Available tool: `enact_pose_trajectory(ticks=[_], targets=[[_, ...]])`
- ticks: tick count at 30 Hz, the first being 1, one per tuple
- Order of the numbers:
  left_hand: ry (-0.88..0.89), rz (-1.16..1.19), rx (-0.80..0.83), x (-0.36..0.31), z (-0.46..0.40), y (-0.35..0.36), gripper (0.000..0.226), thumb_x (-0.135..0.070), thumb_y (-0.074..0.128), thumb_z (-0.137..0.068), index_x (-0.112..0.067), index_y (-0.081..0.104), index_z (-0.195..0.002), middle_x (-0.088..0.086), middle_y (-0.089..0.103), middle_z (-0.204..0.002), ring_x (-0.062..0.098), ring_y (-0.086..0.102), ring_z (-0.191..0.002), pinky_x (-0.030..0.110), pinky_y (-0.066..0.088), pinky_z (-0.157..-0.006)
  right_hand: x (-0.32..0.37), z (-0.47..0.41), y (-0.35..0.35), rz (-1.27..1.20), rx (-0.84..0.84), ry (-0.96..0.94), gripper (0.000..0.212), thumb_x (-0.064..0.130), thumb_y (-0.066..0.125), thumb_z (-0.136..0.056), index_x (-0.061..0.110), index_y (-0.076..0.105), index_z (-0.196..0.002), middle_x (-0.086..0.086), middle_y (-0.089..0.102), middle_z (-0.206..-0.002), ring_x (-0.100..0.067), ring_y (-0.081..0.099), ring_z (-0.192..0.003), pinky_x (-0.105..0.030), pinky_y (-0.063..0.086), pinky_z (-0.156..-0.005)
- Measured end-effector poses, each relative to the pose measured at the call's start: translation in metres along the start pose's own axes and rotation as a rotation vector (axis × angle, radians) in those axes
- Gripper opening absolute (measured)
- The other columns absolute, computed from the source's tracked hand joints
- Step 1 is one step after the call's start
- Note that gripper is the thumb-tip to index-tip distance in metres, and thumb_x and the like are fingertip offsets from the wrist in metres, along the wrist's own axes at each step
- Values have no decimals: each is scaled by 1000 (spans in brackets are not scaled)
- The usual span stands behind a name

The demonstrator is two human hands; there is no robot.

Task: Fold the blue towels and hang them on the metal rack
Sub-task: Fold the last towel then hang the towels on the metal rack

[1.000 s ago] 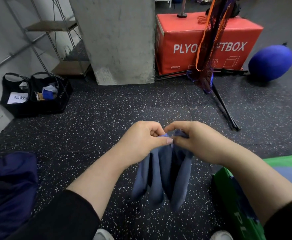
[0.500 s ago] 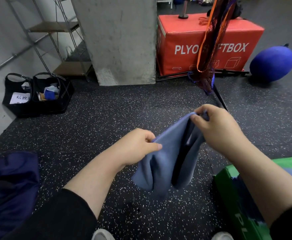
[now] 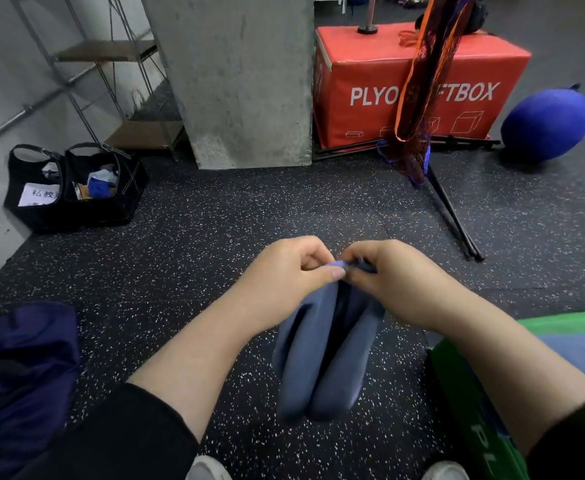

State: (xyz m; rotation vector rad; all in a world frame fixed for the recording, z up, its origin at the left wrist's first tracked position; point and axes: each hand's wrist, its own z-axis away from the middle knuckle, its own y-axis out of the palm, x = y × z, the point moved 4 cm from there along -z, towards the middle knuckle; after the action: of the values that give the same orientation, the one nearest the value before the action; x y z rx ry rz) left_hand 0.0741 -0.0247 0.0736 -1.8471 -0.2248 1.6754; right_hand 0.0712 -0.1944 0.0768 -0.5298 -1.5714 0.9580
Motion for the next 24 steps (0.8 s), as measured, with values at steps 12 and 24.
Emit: enact_pose_trajectory(ticks=[12,24], targets=[[-38,-112,80,6,3,-8,26,-34,74,-91,-12,71,-78,-1,42,-62,9,34,-56,28,26,-54,2,2,-2,-82,80,31,53,26,68,-91,53,52,-133,11,46,-53,-6,40,-51,-19,34,-51],[-193,-279,51,24,6,-17,34,-33,56,-101,-14,54,-73,-3,44,-63,15,37,-57,33,30,-57,-18,-4,-22,11,-227,189,14,35,66,-93,28,62,-82,10,62,-70,-13,58,-66,-24,36,-53]])
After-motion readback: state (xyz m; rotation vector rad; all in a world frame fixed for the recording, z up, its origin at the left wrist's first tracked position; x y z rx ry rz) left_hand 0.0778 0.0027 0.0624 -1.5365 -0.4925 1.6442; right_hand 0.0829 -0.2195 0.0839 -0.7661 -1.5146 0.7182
